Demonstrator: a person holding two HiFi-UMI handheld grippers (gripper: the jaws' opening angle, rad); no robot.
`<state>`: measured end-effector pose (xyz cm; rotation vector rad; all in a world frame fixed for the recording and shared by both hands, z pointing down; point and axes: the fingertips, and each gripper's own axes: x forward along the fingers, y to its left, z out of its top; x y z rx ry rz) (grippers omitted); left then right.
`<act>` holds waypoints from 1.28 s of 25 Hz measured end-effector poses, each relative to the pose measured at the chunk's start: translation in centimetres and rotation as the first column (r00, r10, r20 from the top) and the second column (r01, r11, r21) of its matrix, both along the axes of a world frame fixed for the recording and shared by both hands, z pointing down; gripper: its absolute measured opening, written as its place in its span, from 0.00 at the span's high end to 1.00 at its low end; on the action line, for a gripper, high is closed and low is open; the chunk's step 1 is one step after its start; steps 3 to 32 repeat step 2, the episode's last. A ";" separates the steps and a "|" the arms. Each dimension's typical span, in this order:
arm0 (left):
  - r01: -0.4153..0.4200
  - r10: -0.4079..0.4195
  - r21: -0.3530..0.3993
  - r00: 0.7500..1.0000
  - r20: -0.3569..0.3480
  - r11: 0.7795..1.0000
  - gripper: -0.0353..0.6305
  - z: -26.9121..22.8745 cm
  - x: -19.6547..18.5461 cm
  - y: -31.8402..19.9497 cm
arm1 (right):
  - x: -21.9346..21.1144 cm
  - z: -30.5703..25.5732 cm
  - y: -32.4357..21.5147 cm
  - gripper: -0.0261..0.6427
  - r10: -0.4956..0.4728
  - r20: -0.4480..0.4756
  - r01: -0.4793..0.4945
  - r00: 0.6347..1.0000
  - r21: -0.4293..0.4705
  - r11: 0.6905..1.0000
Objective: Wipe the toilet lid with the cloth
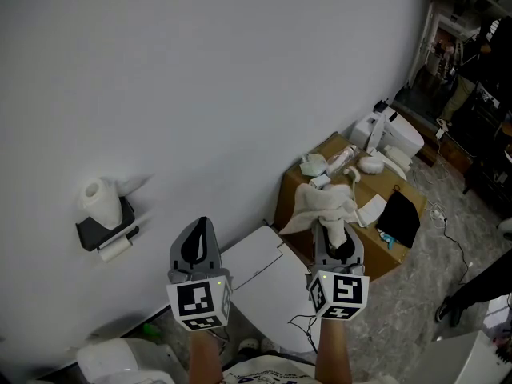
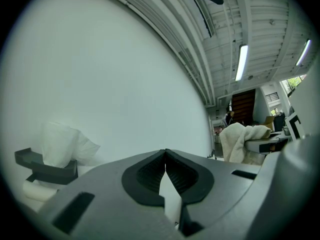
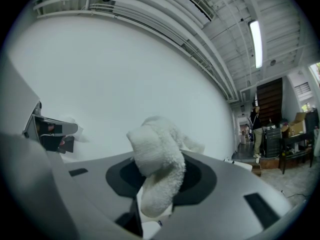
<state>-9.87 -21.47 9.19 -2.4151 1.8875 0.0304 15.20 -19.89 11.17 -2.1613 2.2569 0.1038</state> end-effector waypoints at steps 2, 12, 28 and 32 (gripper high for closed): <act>-0.001 0.001 0.000 1.000 -0.001 1.000 0.94 0.1 0.0 -0.1 | 0.0 0.0 -0.1 0.78 0.001 0.000 -0.001 1.000 0.000 1.000; -0.001 0.001 0.000 1.000 -0.001 1.000 0.94 0.1 0.0 -0.1 | 0.0 0.0 -0.1 0.78 0.001 0.000 -0.001 1.000 0.000 1.000; -0.001 0.001 0.000 1.000 -0.001 1.000 0.94 0.1 0.0 -0.1 | 0.0 0.0 -0.1 0.78 0.001 0.000 -0.001 1.000 0.000 1.000; -0.001 0.001 0.000 1.000 -0.001 1.000 0.94 0.1 0.0 -0.1 | 0.0 0.0 -0.1 0.78 0.001 0.000 -0.001 1.000 0.000 1.000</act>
